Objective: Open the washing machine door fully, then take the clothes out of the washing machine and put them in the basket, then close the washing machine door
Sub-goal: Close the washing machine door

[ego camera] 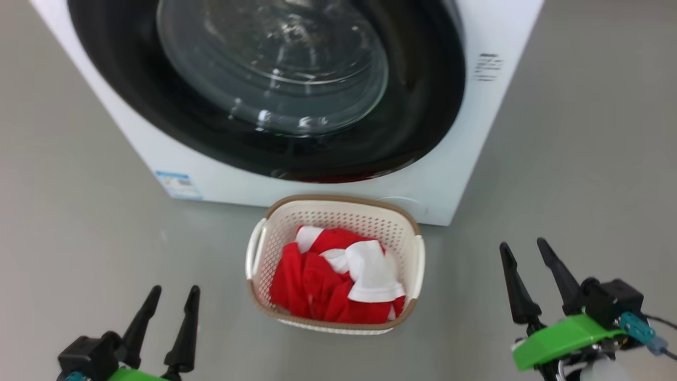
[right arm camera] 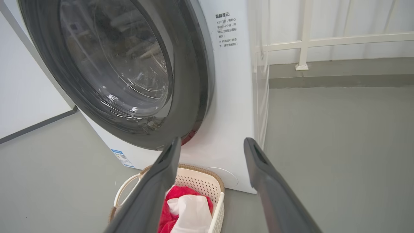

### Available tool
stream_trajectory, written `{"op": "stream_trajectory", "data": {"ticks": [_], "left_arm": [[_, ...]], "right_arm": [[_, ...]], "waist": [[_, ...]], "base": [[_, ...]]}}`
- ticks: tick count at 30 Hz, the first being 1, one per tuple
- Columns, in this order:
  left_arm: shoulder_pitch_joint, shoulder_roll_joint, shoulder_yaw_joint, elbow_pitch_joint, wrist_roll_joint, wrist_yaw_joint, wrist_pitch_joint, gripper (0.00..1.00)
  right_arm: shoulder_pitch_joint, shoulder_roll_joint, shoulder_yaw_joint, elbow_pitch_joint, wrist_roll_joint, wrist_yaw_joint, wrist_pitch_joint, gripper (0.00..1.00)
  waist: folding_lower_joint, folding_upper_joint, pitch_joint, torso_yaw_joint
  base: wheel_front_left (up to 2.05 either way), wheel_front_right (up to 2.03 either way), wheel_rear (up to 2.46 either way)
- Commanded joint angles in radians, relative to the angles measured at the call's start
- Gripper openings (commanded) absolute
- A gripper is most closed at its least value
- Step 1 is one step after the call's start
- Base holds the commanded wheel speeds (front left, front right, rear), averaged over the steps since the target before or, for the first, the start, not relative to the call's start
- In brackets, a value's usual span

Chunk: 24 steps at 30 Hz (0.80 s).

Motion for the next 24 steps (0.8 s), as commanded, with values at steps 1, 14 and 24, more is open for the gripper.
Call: {"op": "stream_trajectory", "data": {"ticks": [1, 14, 24], "left_arm": [[0.000, 0.032, 0.046, -0.023, 0.013, -0.005, -0.008, 1.00], [0.053, 0.044, 0.076, -0.041, 0.030, -0.005, -0.008, 1.00], [0.110, 0.031, 0.104, -0.065, 0.046, -0.005, -0.008, 1.00]], "right_arm": [[0.014, 0.001, 0.020, -0.031, 0.018, -0.001, -0.006, 1.00], [0.148, 0.001, -0.015, -0.072, 0.015, -0.001, -0.006, 1.00], [0.219, -0.002, -0.034, -0.091, 0.021, -0.001, -0.006, 1.00]], "waist": [[0.0000, 0.0000, -0.040, -0.044], [0.0000, 0.0000, -0.099, -0.113], [0.0000, 0.0000, -0.130, -0.149]], "base": [[0.00, 0.00, 0.00], [0.00, 0.00, 0.00], [0.00, 0.00, 0.00]]}}
